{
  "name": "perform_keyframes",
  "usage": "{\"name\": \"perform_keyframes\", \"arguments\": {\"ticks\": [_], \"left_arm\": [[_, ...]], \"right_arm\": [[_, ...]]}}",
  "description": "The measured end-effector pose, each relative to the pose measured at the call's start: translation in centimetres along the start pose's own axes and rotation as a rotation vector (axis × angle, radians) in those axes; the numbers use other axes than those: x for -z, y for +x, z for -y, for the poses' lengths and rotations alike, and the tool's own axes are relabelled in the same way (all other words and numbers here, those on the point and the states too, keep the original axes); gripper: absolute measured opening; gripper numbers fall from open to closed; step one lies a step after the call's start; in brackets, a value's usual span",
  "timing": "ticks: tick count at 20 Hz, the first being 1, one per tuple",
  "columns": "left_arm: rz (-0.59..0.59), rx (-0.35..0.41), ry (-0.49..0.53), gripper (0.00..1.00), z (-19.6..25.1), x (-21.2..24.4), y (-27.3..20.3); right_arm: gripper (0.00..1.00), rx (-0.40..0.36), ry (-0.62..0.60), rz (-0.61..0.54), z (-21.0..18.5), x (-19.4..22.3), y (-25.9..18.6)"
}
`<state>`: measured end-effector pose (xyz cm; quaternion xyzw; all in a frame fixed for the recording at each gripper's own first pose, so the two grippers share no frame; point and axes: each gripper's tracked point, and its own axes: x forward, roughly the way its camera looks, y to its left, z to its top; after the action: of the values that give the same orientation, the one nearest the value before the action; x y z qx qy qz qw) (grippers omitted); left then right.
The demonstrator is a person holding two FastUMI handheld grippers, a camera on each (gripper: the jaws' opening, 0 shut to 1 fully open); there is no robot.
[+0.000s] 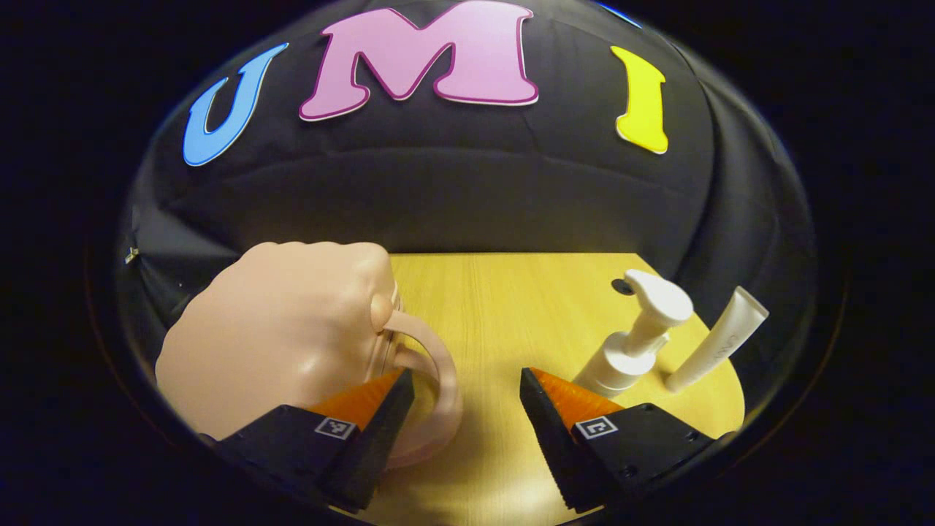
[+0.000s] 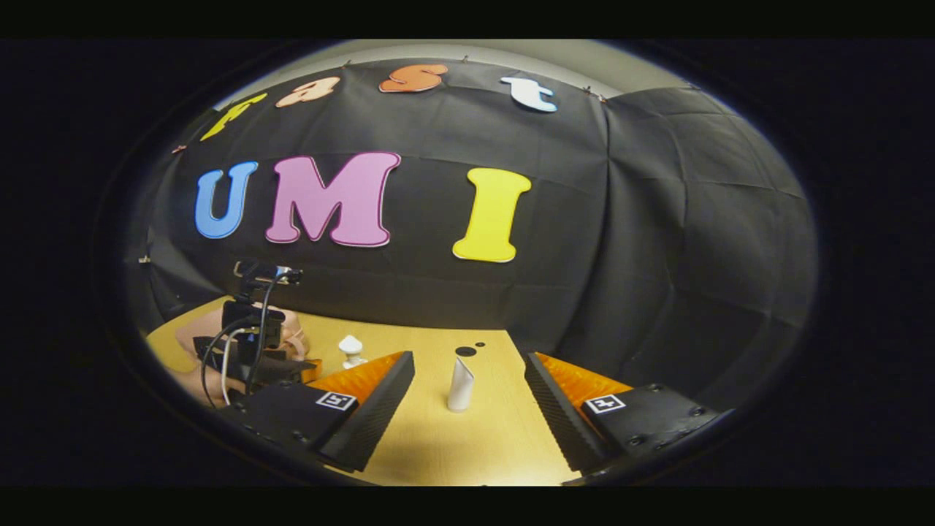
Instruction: First open the suitcase, pack the skin care products into it, and then close the suitcase.
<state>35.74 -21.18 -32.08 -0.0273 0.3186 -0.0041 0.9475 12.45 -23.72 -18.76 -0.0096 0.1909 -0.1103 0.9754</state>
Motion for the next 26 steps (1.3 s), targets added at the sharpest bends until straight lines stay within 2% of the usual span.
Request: {"name": "perform_keyframes", "arguments": {"ticks": [1, 3, 4, 5, 7, 9, 10, 12, 13, 14, 18, 20, 22, 24, 26], "left_arm": [[-0.010, -0.012, 0.018, 0.87, 0.0, 0.1, 0.6], [-0.048, -0.042, 0.042, 0.69, -0.3, 1.0, 2.0], [-0.078, -0.080, 0.047, 0.60, -0.9, 1.5, 2.6], [-0.102, -0.140, 0.050, 0.57, -2.3, 1.8, 2.9], [-0.137, -0.118, 0.005, 0.29, -1.9, 2.3, 3.0], [-0.123, -0.038, 0.016, 0.28, -1.4, 1.7, 3.2], [-0.125, 0.001, 0.028, 0.21, -1.2, 1.6, 2.9], [-0.127, 0.069, 0.026, 0.16, -0.9, 0.7, 2.2], [-0.117, 0.084, 0.012, 0.14, -0.8, -0.1, 1.8], [-0.093, 0.096, -0.004, 0.11, -1.1, -1.5, 0.7], [-0.008, 0.116, -0.087, 0.10, -3.8, -8.3, -4.7], [0.067, 0.083, -0.065, 0.09, -7.1, -12.6, -7.8], [0.095, 0.065, -0.094, 0.09, -11.9, -16.5, -10.9], [0.095, 0.084, -0.157, 0.09, -16.6, -18.6, -12.7], [0.099, 0.040, -0.131, 0.10, -22.7, -19.7, -13.3]], "right_arm": [[0.97, -0.001, 0.007, -0.004, 0.0, 0.0, 0.4], [0.97, 0.000, 0.009, -0.005, 0.0, 0.0, 1.3], [0.97, 0.000, 0.006, -0.006, -0.1, 0.1, 1.6], [0.97, -0.002, 0.004, -0.009, -0.2, 0.1, 1.8], [0.98, -0.008, 0.007, -0.010, -0.4, 0.0, 1.9], [0.98, -0.012, 0.002, -0.010, -0.8, 0.1, 2.0], [0.97, -0.019, 0.001, -0.012, -1.1, 0.2, 2.1], [0.97, -0.034, 0.006, -0.020, -1.7, 0.4, 2.2], [1.00, -0.045, 0.008, -0.016, -2.2, 0.3, 2.3], [0.97, -0.055, 0.007, -0.010, -2.6, 0.2, 2.5], [0.97, -0.099, 0.027, 0.012, -4.1, -0.7, 2.9], [0.97, -0.117, 0.031, 0.014, -4.9, -0.7, 3.1], [0.97, -0.127, 0.018, 0.017, -5.7, -0.8, 3.3], [0.97, -0.138, 0.016, 0.015, -6.6, -0.9, 3.3], [0.97, -0.134, 0.004, 0.009, -7.4, -0.7, 3.2]]}}
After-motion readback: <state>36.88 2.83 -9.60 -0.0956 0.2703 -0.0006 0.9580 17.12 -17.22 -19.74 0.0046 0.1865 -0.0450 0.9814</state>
